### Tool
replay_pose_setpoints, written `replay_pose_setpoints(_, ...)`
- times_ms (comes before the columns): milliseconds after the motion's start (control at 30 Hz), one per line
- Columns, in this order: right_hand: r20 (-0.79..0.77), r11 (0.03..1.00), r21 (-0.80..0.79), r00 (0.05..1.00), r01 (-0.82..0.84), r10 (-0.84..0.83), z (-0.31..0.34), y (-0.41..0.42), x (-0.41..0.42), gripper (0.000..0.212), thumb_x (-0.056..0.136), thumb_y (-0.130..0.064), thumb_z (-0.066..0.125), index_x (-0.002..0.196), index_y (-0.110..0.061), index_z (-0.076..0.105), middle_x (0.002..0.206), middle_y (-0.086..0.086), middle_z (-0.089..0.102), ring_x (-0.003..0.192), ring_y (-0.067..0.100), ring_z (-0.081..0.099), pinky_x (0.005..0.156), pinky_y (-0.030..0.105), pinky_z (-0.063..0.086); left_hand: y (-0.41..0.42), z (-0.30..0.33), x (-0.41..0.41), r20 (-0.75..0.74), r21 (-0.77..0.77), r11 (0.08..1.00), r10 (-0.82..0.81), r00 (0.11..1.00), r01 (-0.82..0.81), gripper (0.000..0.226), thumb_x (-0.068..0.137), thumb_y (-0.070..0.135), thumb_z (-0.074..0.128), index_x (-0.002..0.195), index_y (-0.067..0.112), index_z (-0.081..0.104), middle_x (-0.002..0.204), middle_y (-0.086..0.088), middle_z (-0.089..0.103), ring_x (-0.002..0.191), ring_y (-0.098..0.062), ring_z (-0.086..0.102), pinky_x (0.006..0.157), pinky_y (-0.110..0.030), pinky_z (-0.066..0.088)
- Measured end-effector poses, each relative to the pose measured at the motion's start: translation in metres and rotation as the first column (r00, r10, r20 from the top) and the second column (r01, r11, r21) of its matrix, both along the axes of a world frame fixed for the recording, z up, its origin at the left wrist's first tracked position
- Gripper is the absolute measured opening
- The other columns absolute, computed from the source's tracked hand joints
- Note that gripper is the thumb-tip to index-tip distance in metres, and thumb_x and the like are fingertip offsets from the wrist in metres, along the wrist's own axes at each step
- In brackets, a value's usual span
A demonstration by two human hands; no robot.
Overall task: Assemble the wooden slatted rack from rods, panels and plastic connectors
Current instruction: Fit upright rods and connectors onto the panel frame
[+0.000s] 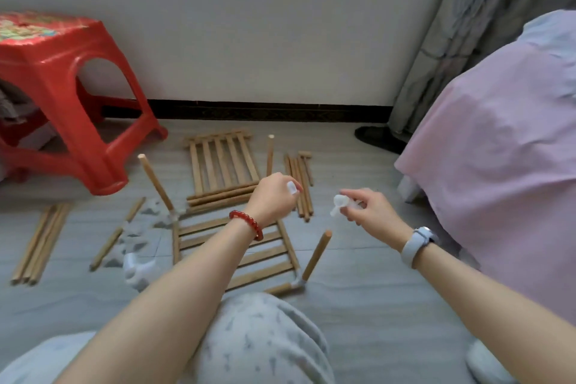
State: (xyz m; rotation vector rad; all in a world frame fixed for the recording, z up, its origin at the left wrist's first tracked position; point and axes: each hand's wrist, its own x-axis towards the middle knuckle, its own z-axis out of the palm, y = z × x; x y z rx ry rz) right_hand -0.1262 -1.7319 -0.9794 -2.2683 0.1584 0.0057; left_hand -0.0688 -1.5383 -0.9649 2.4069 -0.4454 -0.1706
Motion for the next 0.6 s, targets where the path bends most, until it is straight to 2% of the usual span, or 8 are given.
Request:
replay_pose_setpoints(67,0.002,0.999,0.046,1.0,0.019,-0.019,-0.014,0.0,-0.006,0.039,0.088,-0.007,0.059,0.127,-0.004,0.055,0.108,0.012,0.051,0.094,0.031,0.059,0.077,0.031,0.052,-0.006,-0.005,0.001,-0.024,0.067,0.997,-0.027,0.999,0.029,0.023,0.096,0.02,0.048,0.106,0.014,0.067,0.112,-0.004,0.065,0.093,-0.011,0.057,0.067,-0.015,0.039)
replay_pose_setpoints(133,-0.001,0.995,0.096,0.999,0.034,-0.034,-0.023,0.002,-0.005,0.04,0.089,-0.006,0.058,0.129,-0.003,0.054,0.11,0.013,0.05,0.096,0.033,0.059,0.077,0.031,0.053,-0.011,-0.007,0.006,-0.035,0.136,0.99,-0.026,0.999,0.03,0.021,0.095,0.022,0.049,0.105,0.013,0.066,0.11,-0.005,0.065,0.094,-0.016,0.06,0.069,-0.021,0.043)
replay_pose_setpoints(233,-0.016,1.0,-0.001,1.0,-0.001,0.001,-0.033,0.004,0.001,0.043,0.089,-0.011,0.057,0.131,-0.008,0.051,0.119,0.01,0.05,0.105,0.024,0.054,0.091,0.033,0.047,-0.02,-0.013,0.014,-0.059,0.185,0.983,0.019,0.998,-0.008,0.023,0.095,0.02,0.047,0.103,0.01,0.066,0.102,-0.006,0.064,0.09,-0.019,0.061,0.07,-0.025,0.048)
replay_pose_setpoints(333,-0.081,0.994,-0.078,0.994,-0.074,0.068,-0.042,0.002,0.004,0.048,0.092,-0.017,0.054,0.138,-0.011,0.043,0.126,0.007,0.046,0.112,0.018,0.048,0.099,0.027,0.038,-0.032,-0.033,0.008,-0.164,0.101,0.986,0.149,0.975,-0.134,0.023,0.096,0.017,0.046,0.103,0.009,0.066,0.101,-0.006,0.066,0.087,-0.018,0.06,0.07,-0.026,0.048)
replay_pose_setpoints(400,-0.102,0.987,-0.115,0.99,-0.112,0.1,-0.048,0.0,0.004,0.048,0.093,-0.019,0.052,0.139,-0.013,0.042,0.123,0.003,0.044,0.107,0.014,0.046,0.094,0.023,0.036,-0.039,-0.054,-0.006,-0.252,0.035,0.981,0.193,0.948,-0.191,0.022,0.095,0.017,0.047,0.106,0.011,0.065,0.104,-0.007,0.066,0.088,-0.019,0.061,0.072,-0.028,0.049)
replay_pose_setpoints(467,-0.081,0.986,-0.127,0.992,-0.108,0.099,-0.05,-0.002,0.002,0.045,0.093,-0.019,0.053,0.137,-0.014,0.045,0.114,-0.002,0.044,0.101,0.011,0.046,0.09,0.021,0.037,-0.042,-0.073,-0.021,-0.31,-0.005,0.983,0.174,0.935,-0.185,0.022,0.094,0.017,0.049,0.11,0.015,0.064,0.11,-0.006,0.064,0.091,-0.018,0.061,0.073,-0.026,0.048)
replay_pose_setpoints(567,-0.002,0.984,-0.165,0.998,-0.06,0.06,-0.051,-0.007,0.0,0.042,0.091,-0.015,0.056,0.132,-0.012,0.051,0.107,-0.004,0.045,0.094,0.01,0.048,0.09,0.025,0.042,-0.044,-0.088,-0.023,-0.353,-0.091,0.979,0.138,0.925,-0.181,0.023,0.094,0.02,0.051,0.114,0.017,0.063,0.113,-0.005,0.065,0.074,-0.007,0.054,0.058,-0.014,0.041)
replay_pose_setpoints(600,0.027,0.979,-0.194,0.998,-0.055,0.061,-0.052,-0.009,-0.001,0.042,0.09,-0.014,0.057,0.131,-0.011,0.051,0.108,-0.004,0.047,0.093,0.01,0.048,0.09,0.025,0.042,-0.045,-0.089,-0.02,-0.36,-0.124,0.975,0.129,0.924,-0.184,0.023,0.094,0.021,0.052,0.114,0.016,0.063,0.113,-0.005,0.065,0.075,-0.006,0.053,0.058,-0.012,0.04)
